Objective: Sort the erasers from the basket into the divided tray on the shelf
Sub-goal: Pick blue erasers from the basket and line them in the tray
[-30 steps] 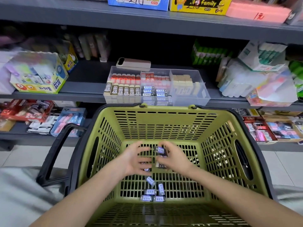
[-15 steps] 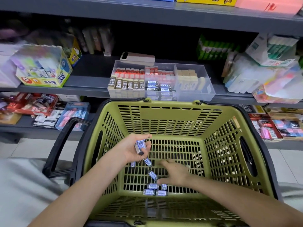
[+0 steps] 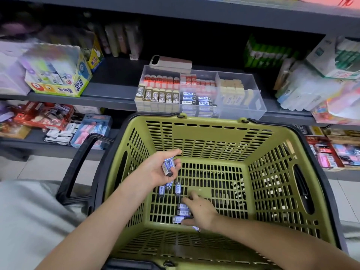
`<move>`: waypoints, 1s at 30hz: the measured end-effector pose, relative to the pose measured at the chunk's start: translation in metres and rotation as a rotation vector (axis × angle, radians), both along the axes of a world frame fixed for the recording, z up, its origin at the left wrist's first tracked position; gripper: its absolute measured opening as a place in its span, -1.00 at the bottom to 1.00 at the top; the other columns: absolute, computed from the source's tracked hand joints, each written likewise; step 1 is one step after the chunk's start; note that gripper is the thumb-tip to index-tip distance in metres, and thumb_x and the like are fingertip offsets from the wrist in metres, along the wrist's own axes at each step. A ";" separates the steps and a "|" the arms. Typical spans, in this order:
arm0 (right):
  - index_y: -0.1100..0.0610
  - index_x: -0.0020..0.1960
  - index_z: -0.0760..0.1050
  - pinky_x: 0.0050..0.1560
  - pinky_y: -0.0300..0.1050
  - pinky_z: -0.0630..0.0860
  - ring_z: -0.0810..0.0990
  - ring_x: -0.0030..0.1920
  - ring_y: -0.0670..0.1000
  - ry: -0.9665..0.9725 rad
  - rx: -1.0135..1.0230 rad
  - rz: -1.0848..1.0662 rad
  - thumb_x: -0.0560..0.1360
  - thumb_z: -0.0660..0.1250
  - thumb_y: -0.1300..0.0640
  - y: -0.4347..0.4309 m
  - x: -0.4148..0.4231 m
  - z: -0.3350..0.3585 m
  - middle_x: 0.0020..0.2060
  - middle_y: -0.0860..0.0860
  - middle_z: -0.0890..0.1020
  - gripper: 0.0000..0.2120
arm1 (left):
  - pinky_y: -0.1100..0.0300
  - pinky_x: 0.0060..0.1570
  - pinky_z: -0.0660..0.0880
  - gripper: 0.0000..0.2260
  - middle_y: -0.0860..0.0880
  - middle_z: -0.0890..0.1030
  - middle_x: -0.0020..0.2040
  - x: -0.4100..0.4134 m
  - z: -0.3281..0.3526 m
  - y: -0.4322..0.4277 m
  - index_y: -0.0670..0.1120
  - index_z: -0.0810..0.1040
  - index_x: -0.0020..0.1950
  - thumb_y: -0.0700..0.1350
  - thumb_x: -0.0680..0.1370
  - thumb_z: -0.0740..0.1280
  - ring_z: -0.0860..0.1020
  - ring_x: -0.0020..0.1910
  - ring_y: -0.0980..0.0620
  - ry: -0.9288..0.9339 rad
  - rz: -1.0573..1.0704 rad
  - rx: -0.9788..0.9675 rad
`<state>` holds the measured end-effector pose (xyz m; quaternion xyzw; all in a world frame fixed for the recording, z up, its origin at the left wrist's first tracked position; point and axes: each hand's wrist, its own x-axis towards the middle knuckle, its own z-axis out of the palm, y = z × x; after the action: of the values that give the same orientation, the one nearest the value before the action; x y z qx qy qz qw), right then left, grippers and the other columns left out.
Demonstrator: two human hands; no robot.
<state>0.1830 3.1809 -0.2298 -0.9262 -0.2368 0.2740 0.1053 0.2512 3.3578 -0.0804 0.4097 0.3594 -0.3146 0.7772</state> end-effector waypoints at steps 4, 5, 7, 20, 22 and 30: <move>0.02 0.31 0.29 -0.19 -0.26 0.49 0.48 -0.13 -0.02 -0.129 0.032 -0.113 0.41 0.38 -0.05 -0.005 0.020 0.004 0.17 0.05 0.37 -0.46 | 0.32 -0.58 0.40 -0.92 -0.13 0.52 -0.15 0.000 0.000 0.000 -0.18 0.63 -0.08 -0.19 0.47 0.42 0.48 -0.31 0.04 0.011 0.003 0.009; 0.02 0.33 0.28 -0.23 -0.29 0.49 0.47 -0.15 -0.04 -0.153 0.024 -0.160 0.41 0.37 -0.05 -0.008 0.027 0.007 0.16 0.05 0.37 -0.45 | 0.31 -0.58 0.40 -0.91 -0.13 0.53 -0.14 -0.001 0.000 0.000 -0.18 0.62 -0.07 -0.19 0.47 0.42 0.48 -0.30 0.04 0.013 0.006 0.012; 0.05 0.37 0.25 -0.29 -0.27 0.45 0.47 -0.15 -0.03 -0.177 -0.010 -0.233 0.43 0.36 -0.10 -0.011 0.040 0.013 0.17 0.06 0.35 -0.41 | 0.30 -0.58 0.41 -0.89 -0.13 0.52 -0.14 -0.001 -0.002 0.000 -0.19 0.62 -0.05 -0.18 0.47 0.41 0.48 -0.30 0.04 0.019 0.012 0.019; 0.03 0.31 0.35 0.16 -0.14 0.49 0.51 0.02 0.02 -0.064 0.168 -0.305 0.37 0.47 0.00 -0.010 0.047 0.011 0.10 0.01 0.35 -0.43 | 0.23 -0.40 0.54 -0.79 -0.13 0.54 -0.34 -0.002 -0.021 -0.001 -0.20 0.65 -0.18 -0.09 0.53 0.33 0.47 -0.34 0.03 0.105 0.084 0.031; 0.03 0.24 0.40 0.03 -0.30 0.49 0.48 -0.05 -0.06 -0.019 0.265 -0.406 0.35 0.49 0.03 -0.012 0.050 0.024 0.04 -0.02 0.37 -0.48 | 0.21 -0.35 0.56 -0.81 -0.14 0.51 -0.20 -0.003 -0.025 0.001 -0.19 0.64 -0.12 -0.08 0.53 0.32 0.48 -0.33 0.01 0.134 0.091 0.037; -0.08 0.12 0.47 -0.14 -0.28 0.48 0.47 -0.19 -0.17 -0.112 0.633 -0.441 0.27 0.54 0.04 -0.001 0.061 0.135 -0.08 -0.09 0.43 -0.54 | -0.14 -0.07 0.56 -0.66 -0.23 0.64 -0.03 -0.004 -0.018 -0.004 -0.24 0.64 -0.05 0.03 0.40 0.39 0.60 -0.13 -0.18 0.144 -0.095 -0.191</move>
<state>0.2440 3.1801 -0.0948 -0.8901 -0.1104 0.1071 0.4290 0.2467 3.3539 -0.0982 0.3269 0.3627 -0.4124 0.7691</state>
